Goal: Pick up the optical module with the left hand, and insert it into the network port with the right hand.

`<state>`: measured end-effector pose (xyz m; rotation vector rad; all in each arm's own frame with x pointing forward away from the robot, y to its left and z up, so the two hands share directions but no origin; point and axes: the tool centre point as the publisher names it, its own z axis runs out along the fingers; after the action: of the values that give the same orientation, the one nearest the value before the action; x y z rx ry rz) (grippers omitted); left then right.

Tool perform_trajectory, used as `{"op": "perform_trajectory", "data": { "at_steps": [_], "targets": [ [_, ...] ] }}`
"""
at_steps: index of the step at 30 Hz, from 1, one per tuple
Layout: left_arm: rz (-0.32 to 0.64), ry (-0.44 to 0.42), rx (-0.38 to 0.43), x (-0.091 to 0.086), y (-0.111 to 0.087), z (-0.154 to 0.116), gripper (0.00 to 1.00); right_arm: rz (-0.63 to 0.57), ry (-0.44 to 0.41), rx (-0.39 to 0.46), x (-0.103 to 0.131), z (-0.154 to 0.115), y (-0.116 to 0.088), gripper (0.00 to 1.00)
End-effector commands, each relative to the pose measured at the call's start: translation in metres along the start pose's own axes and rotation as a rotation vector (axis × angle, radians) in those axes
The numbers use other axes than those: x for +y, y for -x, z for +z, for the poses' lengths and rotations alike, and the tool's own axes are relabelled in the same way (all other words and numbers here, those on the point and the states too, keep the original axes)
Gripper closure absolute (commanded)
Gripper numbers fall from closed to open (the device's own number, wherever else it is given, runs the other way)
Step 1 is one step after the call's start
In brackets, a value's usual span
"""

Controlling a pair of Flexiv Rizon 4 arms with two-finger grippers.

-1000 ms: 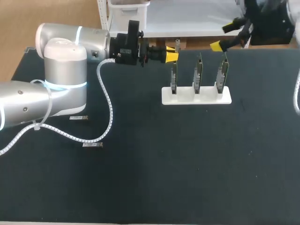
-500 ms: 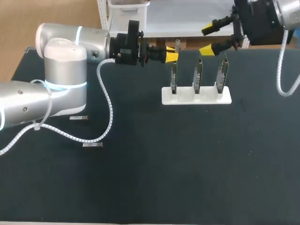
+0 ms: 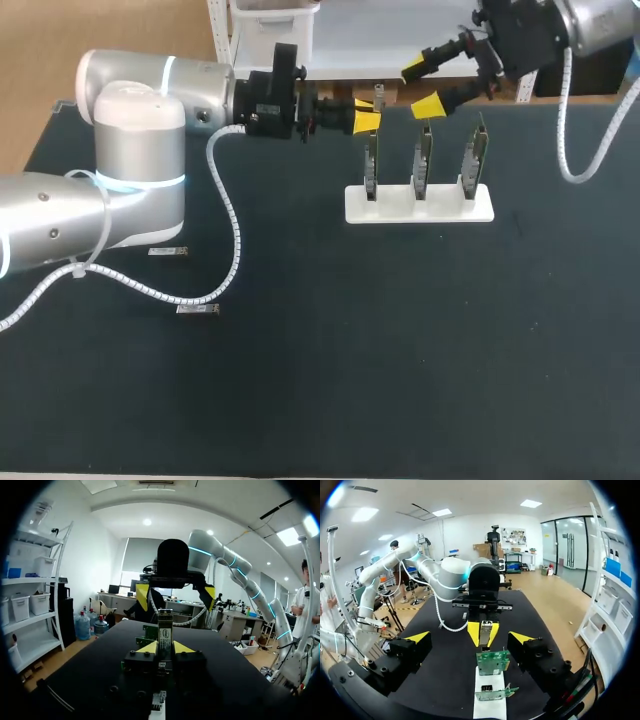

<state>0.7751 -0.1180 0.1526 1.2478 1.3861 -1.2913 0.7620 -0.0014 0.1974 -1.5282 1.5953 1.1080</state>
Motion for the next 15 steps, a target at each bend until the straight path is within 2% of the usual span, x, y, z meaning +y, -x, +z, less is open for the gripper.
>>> {"op": "perform_trajectory", "data": {
  "at_steps": [1, 6, 15],
  "targets": [
    [0.0, 0.005, 0.0, -0.001, 0.0, 0.0, 1.0, 0.01, -0.046, -0.02, -0.004, 0.004, 0.0, 0.0],
    [0.0, 0.005, 0.0, -0.001, 0.0, 0.0, 1.0, 0.015, -0.108, -0.044, -0.005, 0.008, 0.001, 0.0],
    [0.0, 0.005, 0.0, -0.001, 0.0, 0.0, 1.0, 0.009, -0.074, -0.037, -0.005, 0.021, 0.004, 0.0]
  ]
}}
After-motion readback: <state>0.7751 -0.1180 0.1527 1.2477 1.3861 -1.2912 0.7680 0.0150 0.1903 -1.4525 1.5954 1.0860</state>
